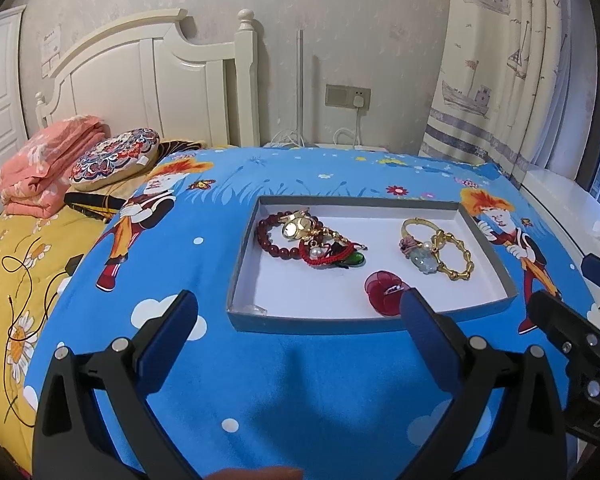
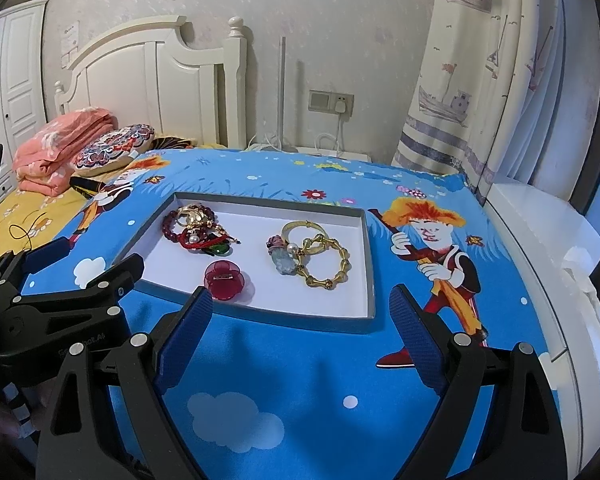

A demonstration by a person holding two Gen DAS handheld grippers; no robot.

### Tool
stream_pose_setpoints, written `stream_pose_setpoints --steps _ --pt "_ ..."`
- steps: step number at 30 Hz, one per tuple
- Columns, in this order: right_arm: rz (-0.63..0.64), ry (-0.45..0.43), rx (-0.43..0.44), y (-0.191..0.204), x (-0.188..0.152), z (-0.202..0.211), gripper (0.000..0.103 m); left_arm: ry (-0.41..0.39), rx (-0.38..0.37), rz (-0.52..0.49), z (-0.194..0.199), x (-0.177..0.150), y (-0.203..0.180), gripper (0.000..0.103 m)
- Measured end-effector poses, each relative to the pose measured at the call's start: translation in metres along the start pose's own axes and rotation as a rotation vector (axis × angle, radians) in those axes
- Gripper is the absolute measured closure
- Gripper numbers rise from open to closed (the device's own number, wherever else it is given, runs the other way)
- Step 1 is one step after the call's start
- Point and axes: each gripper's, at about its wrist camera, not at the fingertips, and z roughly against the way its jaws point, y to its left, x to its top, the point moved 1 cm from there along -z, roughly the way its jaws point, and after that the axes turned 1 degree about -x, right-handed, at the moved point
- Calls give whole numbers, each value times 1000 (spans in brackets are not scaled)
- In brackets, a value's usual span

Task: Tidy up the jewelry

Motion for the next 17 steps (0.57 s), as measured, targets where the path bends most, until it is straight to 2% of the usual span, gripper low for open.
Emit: stream_pose_setpoints --steps 4,8,17 --pt "6 0 0 1 -2 1 19 10 -8 4 -4 -2 0 5" --pt "6 10 2 1 -4 -3 19 -23 47 -22 -4 -6 -2 5" --pt "-11 36 20 -4 -16 -20 19 42 -36 -7 -18 -12 7 5"
